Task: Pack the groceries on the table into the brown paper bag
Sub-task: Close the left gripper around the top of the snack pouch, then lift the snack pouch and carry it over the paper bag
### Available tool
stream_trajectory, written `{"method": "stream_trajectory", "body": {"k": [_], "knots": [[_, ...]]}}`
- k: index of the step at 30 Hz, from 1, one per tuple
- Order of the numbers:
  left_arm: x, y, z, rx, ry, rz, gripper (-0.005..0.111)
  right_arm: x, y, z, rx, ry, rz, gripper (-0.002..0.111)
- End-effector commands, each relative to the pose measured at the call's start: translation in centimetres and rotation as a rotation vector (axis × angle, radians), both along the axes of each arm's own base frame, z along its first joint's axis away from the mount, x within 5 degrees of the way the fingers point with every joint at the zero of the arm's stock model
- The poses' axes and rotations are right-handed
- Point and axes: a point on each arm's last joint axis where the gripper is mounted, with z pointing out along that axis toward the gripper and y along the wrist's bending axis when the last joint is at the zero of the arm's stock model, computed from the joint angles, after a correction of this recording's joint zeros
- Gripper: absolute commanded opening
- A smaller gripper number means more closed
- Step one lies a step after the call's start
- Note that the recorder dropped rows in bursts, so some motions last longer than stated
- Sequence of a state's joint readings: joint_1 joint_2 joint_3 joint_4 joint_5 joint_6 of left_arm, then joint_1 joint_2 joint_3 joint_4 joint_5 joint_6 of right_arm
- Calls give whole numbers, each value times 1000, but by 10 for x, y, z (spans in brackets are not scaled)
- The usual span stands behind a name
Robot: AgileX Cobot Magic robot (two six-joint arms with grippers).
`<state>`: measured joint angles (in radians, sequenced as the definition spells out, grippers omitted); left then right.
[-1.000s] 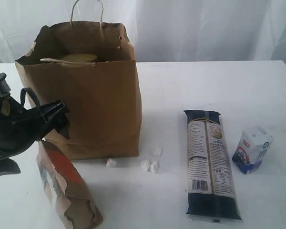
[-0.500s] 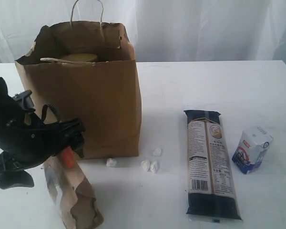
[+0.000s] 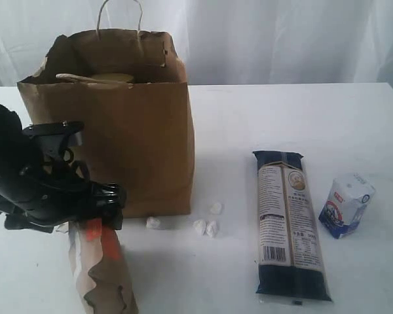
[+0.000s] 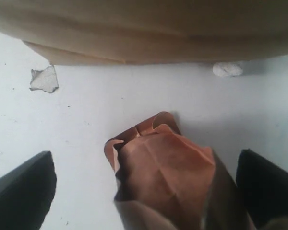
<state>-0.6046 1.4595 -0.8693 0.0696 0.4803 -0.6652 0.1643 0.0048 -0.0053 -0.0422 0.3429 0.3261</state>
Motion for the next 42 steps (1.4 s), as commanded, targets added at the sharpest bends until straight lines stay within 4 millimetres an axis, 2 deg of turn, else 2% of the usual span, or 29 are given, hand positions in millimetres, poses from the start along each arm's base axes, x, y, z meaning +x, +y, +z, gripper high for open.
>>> {"method": "stream_trajectory", "body": {"k": [1,3,7,9,12,14,17,18,20,21,23,29,35,38,42], "knots": [[-3,0,-3,39,21,-37,105,0,0,-1,-13,-10,6,0],[-4,1,-4,68,28,-92,105,0,0,-1,-13,-10,6,0],[-9,5,-5,95,90,-58,101,0,0,-1,-13,-10,6,0],[-12,6,-6,109,125,-42,92,0,0,-1,-13,-10,6,0],[-22,7,-7,105,241,-32,66,0,0,-1,-13,-10,6,0],[-25,4,-7,89,259,-102,62,0,0,-1,-13,-10,6,0],[-24,4,-7,87,250,-105,61,0,0,-1,-13,-10,6,0],[-24,4,-7,89,249,-106,57,0,0,-1,-13,-10,6,0],[-23,5,-7,104,244,-113,39,0,0,-1,-13,-10,6,0],[-23,6,-7,118,243,-119,20,0,0,-1,-13,-10,6,0],[-24,11,-7,177,239,-165,0,0,0,-1,-13,-10,6,0],[-18,14,15,266,270,-232,0,0,0,-1,-13,-10,6,0],[-14,10,51,298,311,-346,0,0,0,-1,-13,-10,6,0],[-12,9,72,305,294,-397,0,0,0,-1,-13,-10,6,0],[-4,10,117,294,106,-406,0,0,0,-1,-13,-10,6,0]]}}
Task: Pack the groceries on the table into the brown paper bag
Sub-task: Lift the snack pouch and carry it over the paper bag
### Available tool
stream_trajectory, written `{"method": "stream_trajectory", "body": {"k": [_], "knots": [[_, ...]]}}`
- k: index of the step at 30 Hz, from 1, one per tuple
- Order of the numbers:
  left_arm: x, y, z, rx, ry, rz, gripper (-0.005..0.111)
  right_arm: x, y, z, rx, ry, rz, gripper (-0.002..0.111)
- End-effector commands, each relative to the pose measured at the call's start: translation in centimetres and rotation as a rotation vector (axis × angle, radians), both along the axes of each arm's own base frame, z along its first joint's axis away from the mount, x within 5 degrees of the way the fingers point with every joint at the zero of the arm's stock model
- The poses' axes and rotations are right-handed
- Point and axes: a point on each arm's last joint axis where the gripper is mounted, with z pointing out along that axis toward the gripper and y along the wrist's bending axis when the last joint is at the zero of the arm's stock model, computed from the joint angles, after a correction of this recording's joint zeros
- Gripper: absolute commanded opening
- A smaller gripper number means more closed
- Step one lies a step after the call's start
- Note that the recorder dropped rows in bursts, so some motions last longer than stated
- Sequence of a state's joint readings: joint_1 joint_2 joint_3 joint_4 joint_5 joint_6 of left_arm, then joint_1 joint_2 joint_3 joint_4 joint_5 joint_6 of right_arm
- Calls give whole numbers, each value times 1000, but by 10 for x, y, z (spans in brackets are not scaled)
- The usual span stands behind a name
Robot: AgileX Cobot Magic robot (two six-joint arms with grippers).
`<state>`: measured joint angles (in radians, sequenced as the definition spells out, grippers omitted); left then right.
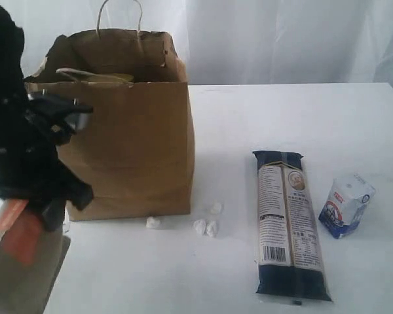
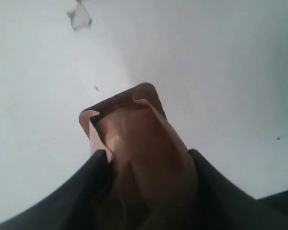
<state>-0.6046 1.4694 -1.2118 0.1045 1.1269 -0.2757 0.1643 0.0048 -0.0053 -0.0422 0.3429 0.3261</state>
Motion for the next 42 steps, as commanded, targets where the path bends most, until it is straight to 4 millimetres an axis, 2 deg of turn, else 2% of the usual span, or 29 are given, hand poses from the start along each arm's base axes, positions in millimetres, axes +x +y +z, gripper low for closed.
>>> {"method": "stream_trajectory", "body": {"k": [1,5,9,19,22,24,27,30,32,37,39,42], "knots": [[-4,8,53,-17,-121,-40,0,0,0,-1,-13,-10,6,0],[-8,17,99,-94,-276,-42,0,0,0,-1,-13,-10,6,0],[-21,30,140,-161,-416,-39,0,0,0,-1,-13,-10,6,0],[-82,73,249,-338,-829,-79,0,0,0,-1,-13,-10,6,0],[-105,88,273,-371,-943,-115,0,0,0,-1,-13,-10,6,0],[-113,94,283,-367,-995,-139,0,0,0,-1,-13,-10,6,0],[-114,96,291,-376,-1071,-160,0,0,0,-1,-13,-10,6,0],[-98,82,292,-417,-1124,-183,0,0,0,-1,-13,-10,6,0],[-81,70,284,-408,-1120,-208,0,0,0,-1,-13,-10,6,0],[-31,40,246,-351,-1093,-231,0,0,0,-1,-13,-10,6,0],[-22,31,237,-393,-1128,-242,0,0,0,-1,-13,-10,6,0],[-18,23,232,-494,-1221,-246,0,0,0,-1,-13,-10,6,0]]}}
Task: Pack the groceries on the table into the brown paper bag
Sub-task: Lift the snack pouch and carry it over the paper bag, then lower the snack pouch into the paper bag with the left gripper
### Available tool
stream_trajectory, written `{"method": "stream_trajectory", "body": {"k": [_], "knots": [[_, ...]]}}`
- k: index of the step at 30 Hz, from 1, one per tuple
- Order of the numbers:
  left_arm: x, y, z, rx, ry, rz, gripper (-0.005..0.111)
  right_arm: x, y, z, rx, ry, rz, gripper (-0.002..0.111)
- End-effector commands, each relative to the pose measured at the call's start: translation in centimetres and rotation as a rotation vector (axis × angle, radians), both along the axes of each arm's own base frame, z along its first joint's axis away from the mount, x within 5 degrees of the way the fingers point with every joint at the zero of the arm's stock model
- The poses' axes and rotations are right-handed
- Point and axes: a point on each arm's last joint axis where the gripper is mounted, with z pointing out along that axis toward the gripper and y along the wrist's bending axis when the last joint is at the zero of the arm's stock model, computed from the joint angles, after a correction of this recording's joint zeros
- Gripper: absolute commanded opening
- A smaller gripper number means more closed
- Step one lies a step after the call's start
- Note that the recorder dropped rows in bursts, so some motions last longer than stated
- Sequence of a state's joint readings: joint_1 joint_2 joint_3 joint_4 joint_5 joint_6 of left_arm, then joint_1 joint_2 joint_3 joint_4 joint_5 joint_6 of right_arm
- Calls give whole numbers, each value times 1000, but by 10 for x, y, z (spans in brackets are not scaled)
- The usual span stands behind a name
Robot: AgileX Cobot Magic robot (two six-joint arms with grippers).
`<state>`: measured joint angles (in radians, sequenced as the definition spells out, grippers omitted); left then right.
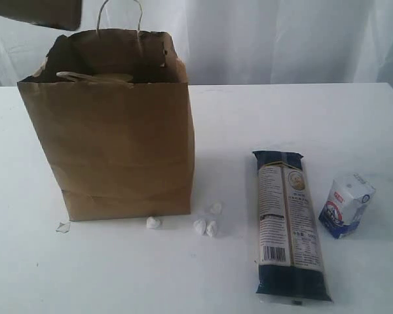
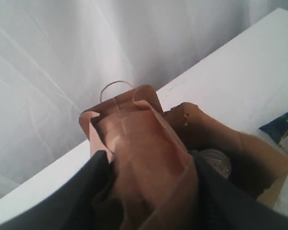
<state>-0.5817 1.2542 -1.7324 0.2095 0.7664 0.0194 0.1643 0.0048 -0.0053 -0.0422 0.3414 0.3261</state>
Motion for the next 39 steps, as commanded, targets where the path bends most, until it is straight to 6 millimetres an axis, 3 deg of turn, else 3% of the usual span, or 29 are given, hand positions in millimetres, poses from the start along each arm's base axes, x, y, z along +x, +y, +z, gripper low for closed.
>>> {"method": "stream_trajectory", "body": {"k": [1,6,10,15,19,22,30,39], "knots": [[1,-6,5,-174,-196,-50,0,0,0,-1,-14,-8,6,0],[10,-14,-21,-251,-268,-66,0,0,0,-1,-14,-8,6,0],[17,-19,-56,-285,-303,-79,0,0,0,-1,-14,-8,6,0],[27,-9,-79,-536,-432,-38,0,0,0,-1,-14,-8,6,0],[38,5,-108,-581,-334,63,0,0,0,-1,-14,-8,6,0],[46,4,-125,-612,-302,85,0,0,0,-1,-14,-8,6,0],[65,-5,-143,-772,-240,92,0,0,0,-1,-14,-8,6,0],[78,-12,-154,-807,-197,97,0,0,0,-1,-14,-8,6,0]]}}
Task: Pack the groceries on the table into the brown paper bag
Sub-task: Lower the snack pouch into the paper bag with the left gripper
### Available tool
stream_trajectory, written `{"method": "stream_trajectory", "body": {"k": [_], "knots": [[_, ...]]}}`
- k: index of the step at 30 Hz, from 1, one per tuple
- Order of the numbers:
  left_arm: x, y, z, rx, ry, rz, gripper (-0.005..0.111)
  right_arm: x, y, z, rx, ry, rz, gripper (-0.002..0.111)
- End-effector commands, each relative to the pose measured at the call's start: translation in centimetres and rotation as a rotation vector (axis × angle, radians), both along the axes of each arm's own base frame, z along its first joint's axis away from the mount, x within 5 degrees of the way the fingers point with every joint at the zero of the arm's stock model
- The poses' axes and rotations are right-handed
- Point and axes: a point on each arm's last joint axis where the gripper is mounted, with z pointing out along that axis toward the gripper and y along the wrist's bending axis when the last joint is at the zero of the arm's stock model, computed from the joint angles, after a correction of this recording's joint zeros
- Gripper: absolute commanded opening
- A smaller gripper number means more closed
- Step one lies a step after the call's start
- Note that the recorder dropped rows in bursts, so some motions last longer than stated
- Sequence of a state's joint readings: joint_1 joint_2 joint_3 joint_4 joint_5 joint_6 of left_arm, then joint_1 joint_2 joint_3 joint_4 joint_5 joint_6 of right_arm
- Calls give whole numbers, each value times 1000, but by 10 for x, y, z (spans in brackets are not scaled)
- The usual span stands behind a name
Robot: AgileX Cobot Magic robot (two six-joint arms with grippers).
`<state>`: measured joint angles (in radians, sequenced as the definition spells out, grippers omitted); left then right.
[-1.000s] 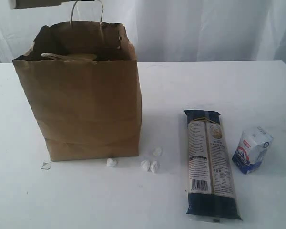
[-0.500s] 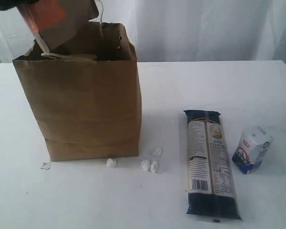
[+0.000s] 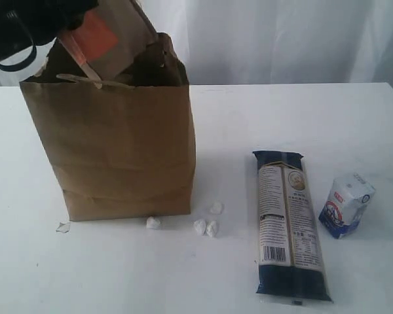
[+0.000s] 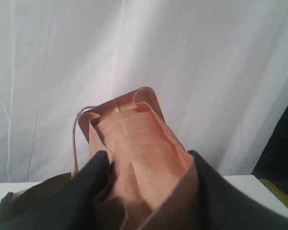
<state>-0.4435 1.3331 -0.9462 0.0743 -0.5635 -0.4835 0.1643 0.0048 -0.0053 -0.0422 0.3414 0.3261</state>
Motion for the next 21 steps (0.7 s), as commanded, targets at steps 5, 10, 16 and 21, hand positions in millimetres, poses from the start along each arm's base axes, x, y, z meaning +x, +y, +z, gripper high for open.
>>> {"method": "stream_trajectory", "body": {"k": [5,10,16,21], "knots": [[20,-9,5,-51,-88,-4,0,0,0,-1,-14,-8,6,0],[35,-16,-2,-40,-69,-3,0,0,0,-1,-14,-8,6,0],[35,-18,-10,22,-16,-15,0,0,0,-1,-14,-8,6,0],[29,-18,-16,156,57,-51,0,0,0,-1,-14,-8,6,0]]}}
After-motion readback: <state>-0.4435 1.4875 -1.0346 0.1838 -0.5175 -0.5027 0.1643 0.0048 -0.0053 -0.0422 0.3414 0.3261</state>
